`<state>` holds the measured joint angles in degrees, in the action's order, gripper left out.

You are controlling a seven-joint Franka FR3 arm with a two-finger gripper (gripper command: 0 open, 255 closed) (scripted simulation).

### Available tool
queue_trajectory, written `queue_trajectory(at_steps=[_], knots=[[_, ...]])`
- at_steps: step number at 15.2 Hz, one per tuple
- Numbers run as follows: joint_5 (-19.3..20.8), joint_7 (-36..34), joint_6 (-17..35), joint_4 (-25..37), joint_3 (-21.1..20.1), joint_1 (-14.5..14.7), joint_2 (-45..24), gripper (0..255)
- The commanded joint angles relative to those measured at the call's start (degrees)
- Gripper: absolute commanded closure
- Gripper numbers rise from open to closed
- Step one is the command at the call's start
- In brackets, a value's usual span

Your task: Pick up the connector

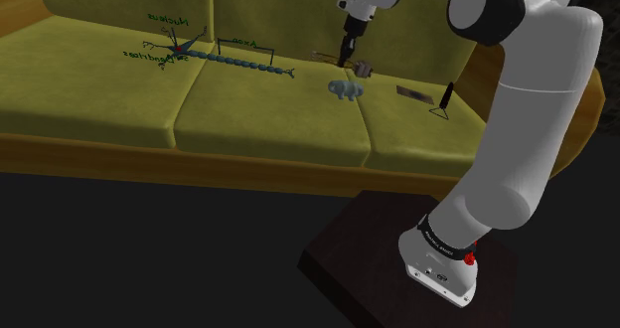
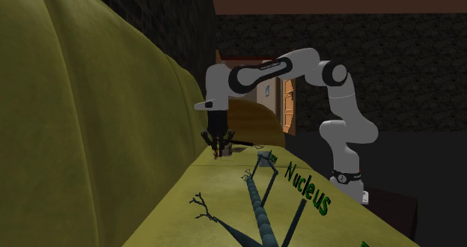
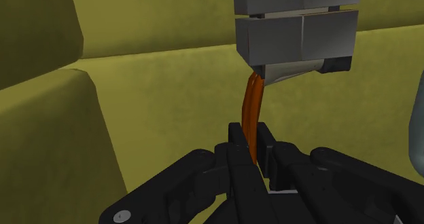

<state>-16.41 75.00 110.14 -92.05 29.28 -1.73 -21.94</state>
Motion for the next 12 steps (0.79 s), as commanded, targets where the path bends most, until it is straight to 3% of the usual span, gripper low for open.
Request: queue_trajectory(at_steps=[1,12], knots=[[0.3,-0.2,-1.2,0.8,0.1,0.0,0.5,255],[1.2,-1.3,-7.7,6.6,0.6,-0.3,1.5,255]])
